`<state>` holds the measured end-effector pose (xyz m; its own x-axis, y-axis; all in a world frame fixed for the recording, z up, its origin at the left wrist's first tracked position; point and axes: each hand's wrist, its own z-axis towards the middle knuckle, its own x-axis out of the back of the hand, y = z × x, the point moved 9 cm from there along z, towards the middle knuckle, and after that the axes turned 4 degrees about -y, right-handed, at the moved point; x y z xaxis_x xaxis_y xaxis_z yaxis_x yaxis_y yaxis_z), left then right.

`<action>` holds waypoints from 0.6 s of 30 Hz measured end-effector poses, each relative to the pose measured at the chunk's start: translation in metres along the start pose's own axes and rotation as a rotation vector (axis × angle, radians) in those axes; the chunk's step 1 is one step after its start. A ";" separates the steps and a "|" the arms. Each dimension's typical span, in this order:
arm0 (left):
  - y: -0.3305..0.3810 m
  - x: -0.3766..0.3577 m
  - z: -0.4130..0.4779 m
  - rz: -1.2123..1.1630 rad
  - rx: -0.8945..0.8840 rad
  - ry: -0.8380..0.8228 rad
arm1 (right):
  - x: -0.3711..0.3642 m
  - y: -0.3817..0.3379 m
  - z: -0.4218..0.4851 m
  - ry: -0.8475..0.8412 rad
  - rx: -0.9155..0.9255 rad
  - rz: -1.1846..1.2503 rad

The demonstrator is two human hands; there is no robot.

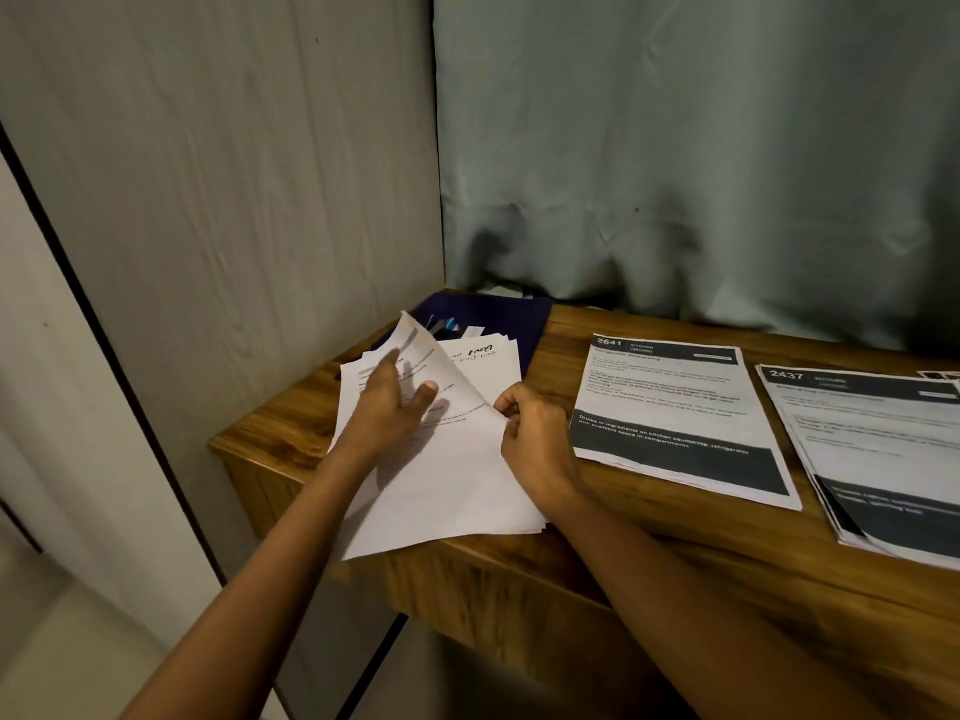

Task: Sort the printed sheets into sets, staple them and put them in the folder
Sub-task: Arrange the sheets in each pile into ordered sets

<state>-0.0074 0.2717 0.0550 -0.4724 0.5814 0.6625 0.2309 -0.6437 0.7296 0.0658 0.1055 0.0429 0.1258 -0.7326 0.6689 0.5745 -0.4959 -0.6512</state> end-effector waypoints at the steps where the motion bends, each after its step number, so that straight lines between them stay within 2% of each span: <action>1: 0.004 0.008 0.004 -0.057 -0.037 0.074 | 0.000 0.002 0.000 0.000 -0.016 0.011; 4: 0.009 0.018 0.016 -0.182 -0.114 0.147 | -0.001 0.006 0.001 -0.001 -0.039 0.048; 10: -0.003 0.011 0.033 -0.264 -0.100 0.126 | -0.001 0.007 0.003 -0.012 -0.032 0.088; 12: -0.011 0.003 0.036 -0.215 -0.071 0.102 | 0.000 0.010 0.006 -0.013 -0.052 0.114; 15: -0.020 -0.001 0.037 0.016 -0.023 0.027 | -0.001 0.009 0.009 -0.022 -0.045 0.122; 18: -0.031 -0.009 0.033 0.494 0.092 -0.134 | -0.006 0.005 0.010 -0.038 -0.007 0.103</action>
<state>0.0173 0.3027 0.0324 -0.1767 0.2814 0.9432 0.4754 -0.8147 0.3321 0.0763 0.1116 0.0393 0.2144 -0.7620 0.6110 0.5515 -0.4219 -0.7197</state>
